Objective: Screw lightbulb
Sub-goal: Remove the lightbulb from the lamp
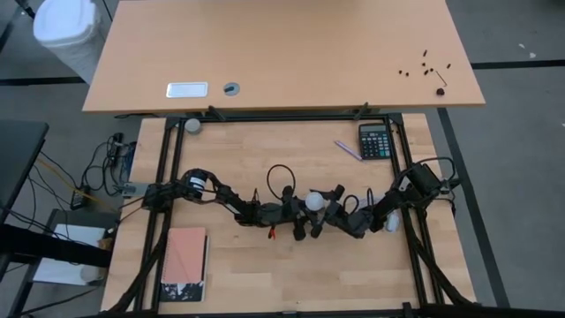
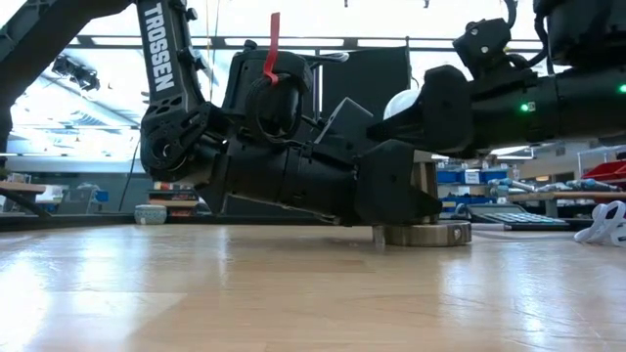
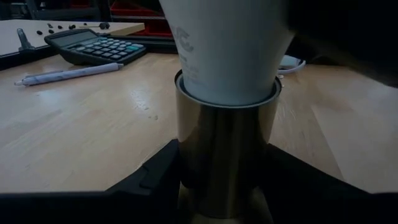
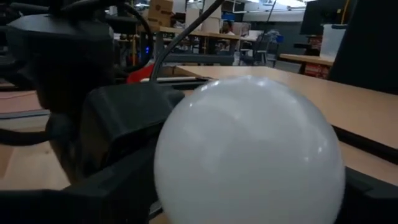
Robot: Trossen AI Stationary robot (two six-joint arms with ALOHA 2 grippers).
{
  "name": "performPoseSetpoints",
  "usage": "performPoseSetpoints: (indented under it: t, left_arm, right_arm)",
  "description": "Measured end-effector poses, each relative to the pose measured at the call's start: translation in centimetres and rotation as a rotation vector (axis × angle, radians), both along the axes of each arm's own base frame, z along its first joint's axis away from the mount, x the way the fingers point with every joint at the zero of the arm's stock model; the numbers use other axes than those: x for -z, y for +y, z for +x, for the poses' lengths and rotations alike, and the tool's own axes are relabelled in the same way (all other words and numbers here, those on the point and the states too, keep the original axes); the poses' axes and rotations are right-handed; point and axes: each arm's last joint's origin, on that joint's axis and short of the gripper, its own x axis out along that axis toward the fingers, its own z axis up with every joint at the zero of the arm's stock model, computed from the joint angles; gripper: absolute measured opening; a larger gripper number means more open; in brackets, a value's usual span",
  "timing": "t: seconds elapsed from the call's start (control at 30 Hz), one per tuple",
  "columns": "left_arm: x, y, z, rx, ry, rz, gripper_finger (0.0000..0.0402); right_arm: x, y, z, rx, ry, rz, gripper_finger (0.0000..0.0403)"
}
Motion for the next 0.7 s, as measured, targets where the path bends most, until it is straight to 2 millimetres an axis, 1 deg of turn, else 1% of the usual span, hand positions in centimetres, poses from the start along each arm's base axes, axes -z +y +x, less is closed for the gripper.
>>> performPoseSetpoints:
  t: [0.27, 0.47, 0.57, 0.7]
  left_arm:
    - [0.04, 0.00, 0.00, 0.000, 0.003, 0.001, 0.0189]
    - [0.11, 0.00, -0.01, 0.001, 0.012, 0.006, 0.0189]
    - [0.12, 0.00, -0.02, 0.001, 0.013, 0.006, 0.0189]
    - [0.13, -0.04, -0.01, 0.015, 0.014, 0.004, 0.0189]
  right_arm:
    - [-0.20, -0.40, 0.31, 0.021, -0.005, -0.009, 0.0289]
    - [-0.23, -0.42, 0.28, 0.033, -0.002, -0.017, 0.0251]
    - [-0.23, -0.43, 0.28, 0.034, -0.005, -0.013, 0.0248]
    - [-0.22, -0.36, 0.23, 0.029, -0.010, -0.005, 0.0258]
